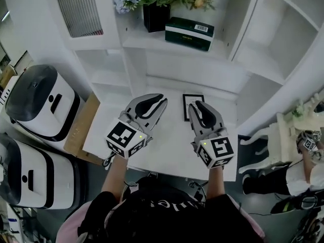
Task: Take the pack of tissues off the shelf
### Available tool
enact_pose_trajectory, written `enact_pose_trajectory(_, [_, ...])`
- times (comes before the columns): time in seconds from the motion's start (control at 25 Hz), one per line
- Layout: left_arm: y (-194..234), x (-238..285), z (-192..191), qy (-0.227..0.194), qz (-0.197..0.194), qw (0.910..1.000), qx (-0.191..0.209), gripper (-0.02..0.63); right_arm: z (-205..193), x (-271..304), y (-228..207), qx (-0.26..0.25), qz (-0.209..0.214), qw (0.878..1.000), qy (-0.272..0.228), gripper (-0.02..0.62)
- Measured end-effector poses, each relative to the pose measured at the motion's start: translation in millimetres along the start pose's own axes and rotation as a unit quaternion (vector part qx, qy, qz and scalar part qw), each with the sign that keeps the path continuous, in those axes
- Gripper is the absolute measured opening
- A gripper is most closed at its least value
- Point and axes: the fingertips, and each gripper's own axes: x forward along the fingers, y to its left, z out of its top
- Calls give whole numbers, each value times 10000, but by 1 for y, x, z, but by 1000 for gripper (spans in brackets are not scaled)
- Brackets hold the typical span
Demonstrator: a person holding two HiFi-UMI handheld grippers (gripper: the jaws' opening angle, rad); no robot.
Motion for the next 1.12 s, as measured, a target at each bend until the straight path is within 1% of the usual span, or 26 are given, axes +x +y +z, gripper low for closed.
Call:
enact_pose_trajectory(0.16, [30,25,19,-151,-203,9993,290,46,14,24,-20,-168,-198,9996,-65,87])
enact_pose_trajectory(0.24, [45,37,28,-233,-257,9987,367,46,23,36,-30,-266,-275,9992,-99,91])
enact_pose_trajectory(0.44, [82,65,52,-413,-338,9979,363,51,48,64,-58,-557,-470,9973,-122,147])
enact_pose_trajectory(0.56, [99,79,62,-428,-350,9977,385,84,62,76,-77,-585,-620,9962,-183,162])
enact_pose_trajectory(0.64, [111,87,67,-396,-345,9979,386,115,72,82,-90,-630,-754,9949,-225,176])
enact_pose_trajectory(0.76, [132,99,71,-313,-248,9989,264,156,89,92,-108,-755,-927,9924,-279,190])
enact_pose_trajectory(0.84, [147,108,71,-185,-153,9996,173,191,100,100,-117,-772,-973,9918,-284,199])
enact_pose_trajectory(0.96, [161,123,66,99,-99,9999,54,222,110,113,-128,-610,-987,9930,-231,216])
enact_pose_trajectory(1.04, [164,128,64,264,-66,9996,7,230,112,121,-132,-448,-958,9943,-165,222])
enact_pose_trajectory(1.12, [164,132,65,385,-4,9992,54,230,112,127,-136,-355,-963,9947,-60,225])
